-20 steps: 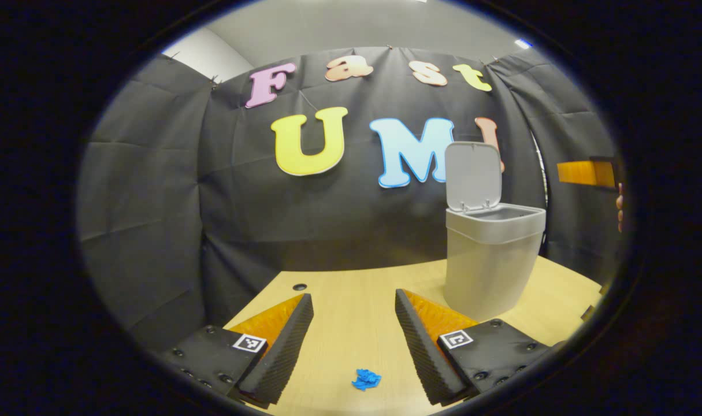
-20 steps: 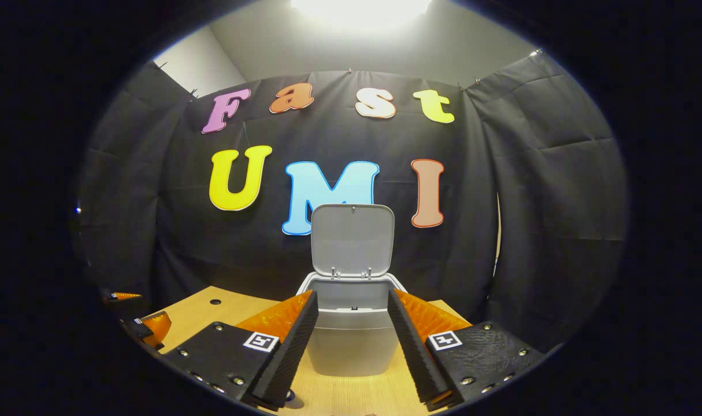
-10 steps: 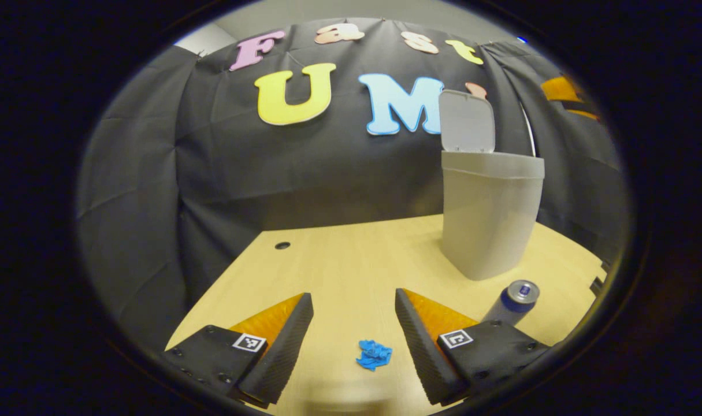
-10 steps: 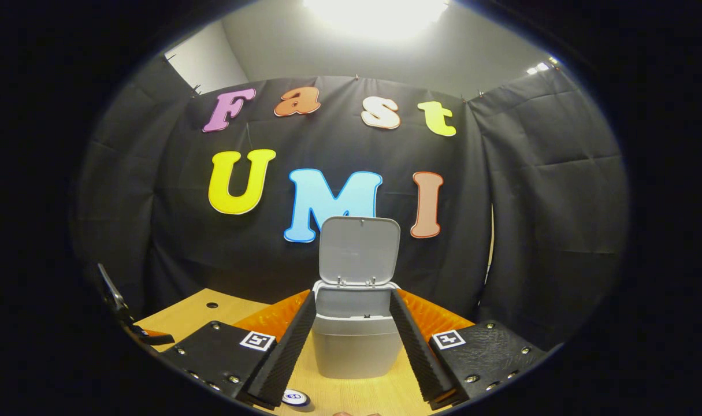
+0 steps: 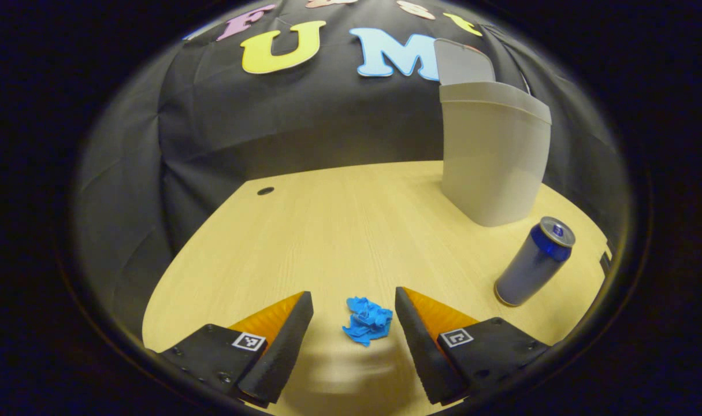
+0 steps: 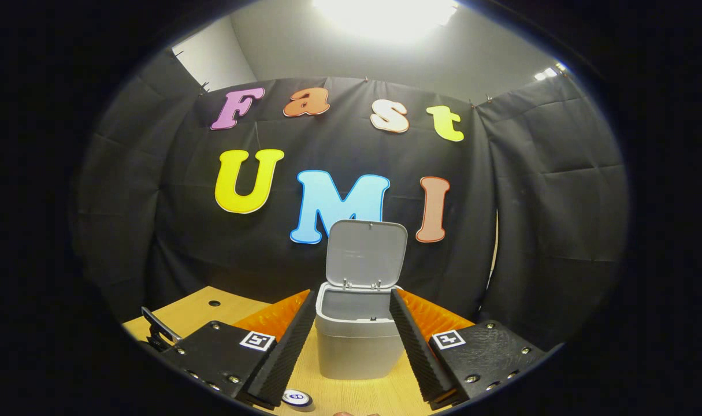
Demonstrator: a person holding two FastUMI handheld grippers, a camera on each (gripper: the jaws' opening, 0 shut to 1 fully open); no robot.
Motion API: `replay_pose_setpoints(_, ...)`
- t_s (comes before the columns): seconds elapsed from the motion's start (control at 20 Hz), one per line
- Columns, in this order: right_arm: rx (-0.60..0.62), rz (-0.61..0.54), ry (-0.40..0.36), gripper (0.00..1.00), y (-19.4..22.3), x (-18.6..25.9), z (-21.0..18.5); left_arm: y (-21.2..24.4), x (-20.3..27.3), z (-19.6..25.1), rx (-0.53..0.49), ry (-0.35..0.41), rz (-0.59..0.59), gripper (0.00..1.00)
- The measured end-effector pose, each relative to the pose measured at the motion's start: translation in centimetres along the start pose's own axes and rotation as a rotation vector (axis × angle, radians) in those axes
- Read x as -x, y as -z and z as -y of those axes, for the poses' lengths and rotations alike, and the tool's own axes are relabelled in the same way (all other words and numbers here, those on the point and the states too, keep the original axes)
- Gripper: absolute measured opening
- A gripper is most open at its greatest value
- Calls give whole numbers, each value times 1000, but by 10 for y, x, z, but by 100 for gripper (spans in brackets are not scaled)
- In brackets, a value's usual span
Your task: Press the lid of the desktop garbage bin to open it, pick up the crumpled paper on the desktop and throw it into the bin, then pick up the pop can on the desktop and drop it into the bin, and finally close the garbage bin lid.
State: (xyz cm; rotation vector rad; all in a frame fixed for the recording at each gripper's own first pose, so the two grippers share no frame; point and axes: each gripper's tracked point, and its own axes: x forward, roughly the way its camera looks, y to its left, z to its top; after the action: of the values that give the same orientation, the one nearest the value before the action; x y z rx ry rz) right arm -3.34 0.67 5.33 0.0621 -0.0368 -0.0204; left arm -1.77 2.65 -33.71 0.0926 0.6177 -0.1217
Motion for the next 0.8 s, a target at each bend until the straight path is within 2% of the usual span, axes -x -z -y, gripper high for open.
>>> replay_pose_setpoints(0.05,-7,1,-2,84,0,-1,2,3,-2,3,1,-2,-7,96)
replay_pose_setpoints(0.1,-11,4,-2,84,0,-1,4,5,-2,5,1,-1,-14,94)
replay_pose_setpoints(0.15,-14,5,1,84,0,-2,8,10,-5,4,0,-5,-22,96)
replay_pose_setpoints(0.3,-26,-10,-2,84,8,-1,14,18,-11,9,8,-2,-50,94)
replay_pose_setpoints(0.35,-24,-13,-1,84,9,0,18,20,-13,11,8,-1,-56,96)
replay_pose_setpoints(0.45,-16,-18,5,84,11,3,26,23,-18,15,7,-1,-69,87)
replay_pose_setpoints(0.55,-15,-28,4,84,14,5,31,27,-20,18,12,-1,-81,67)
replay_pose_setpoints(0.6,-15,-33,2,84,18,7,34,27,-21,19,20,-2,-86,74)
replay_pose_setpoints(0.65,-15,-35,4,84,17,9,37,29,-23,21,28,-1,-92,74)
replay_pose_setpoints(0.8,-15,-25,11,84,16,12,50,35,-25,24,37,-7,-114,62)
